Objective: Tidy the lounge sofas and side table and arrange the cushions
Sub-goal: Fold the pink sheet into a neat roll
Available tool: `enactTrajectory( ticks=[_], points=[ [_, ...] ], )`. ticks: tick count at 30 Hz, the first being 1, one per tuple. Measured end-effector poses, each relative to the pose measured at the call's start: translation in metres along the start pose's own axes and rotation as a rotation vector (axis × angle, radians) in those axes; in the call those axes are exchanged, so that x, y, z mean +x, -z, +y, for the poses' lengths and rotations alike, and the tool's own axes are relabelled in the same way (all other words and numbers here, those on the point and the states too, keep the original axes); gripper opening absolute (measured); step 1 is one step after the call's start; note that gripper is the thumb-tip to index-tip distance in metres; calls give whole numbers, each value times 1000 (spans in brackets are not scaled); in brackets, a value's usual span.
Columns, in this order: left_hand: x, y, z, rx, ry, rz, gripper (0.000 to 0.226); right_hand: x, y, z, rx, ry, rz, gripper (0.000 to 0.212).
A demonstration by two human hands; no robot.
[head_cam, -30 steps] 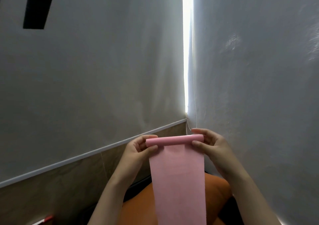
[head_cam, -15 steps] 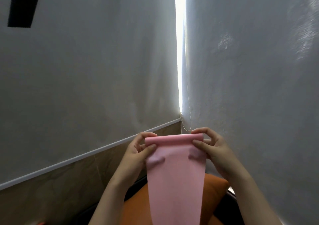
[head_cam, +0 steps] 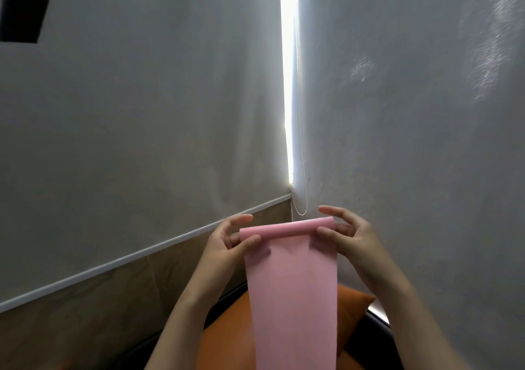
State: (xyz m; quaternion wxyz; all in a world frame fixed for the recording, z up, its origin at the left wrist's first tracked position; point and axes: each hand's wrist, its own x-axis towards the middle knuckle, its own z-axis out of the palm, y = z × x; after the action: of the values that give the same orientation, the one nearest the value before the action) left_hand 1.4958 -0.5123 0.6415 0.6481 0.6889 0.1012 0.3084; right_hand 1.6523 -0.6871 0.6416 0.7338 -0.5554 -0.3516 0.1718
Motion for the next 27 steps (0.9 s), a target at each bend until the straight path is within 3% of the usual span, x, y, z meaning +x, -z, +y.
enactTrajectory(
  ticks=[2,8,19,25,27],
  points=[
    [1,0,-1,-18,4,-6,47,1,2,2,-2,12,2,35],
    [2,-3,-5,-32,-40,-39,19,-6,5,0,13,22,-48,20],
    [1,-20,-5,-98,6,-96,19,-14,19,-7,73,-26,-59,23],
    [1,-30,-6,-67,1,-74,6,-17,24,-5,0,2,31,12],
    [0,-33,-6,-73,7,-96,15,-18,26,-4,1,4,51,8]
  ],
)
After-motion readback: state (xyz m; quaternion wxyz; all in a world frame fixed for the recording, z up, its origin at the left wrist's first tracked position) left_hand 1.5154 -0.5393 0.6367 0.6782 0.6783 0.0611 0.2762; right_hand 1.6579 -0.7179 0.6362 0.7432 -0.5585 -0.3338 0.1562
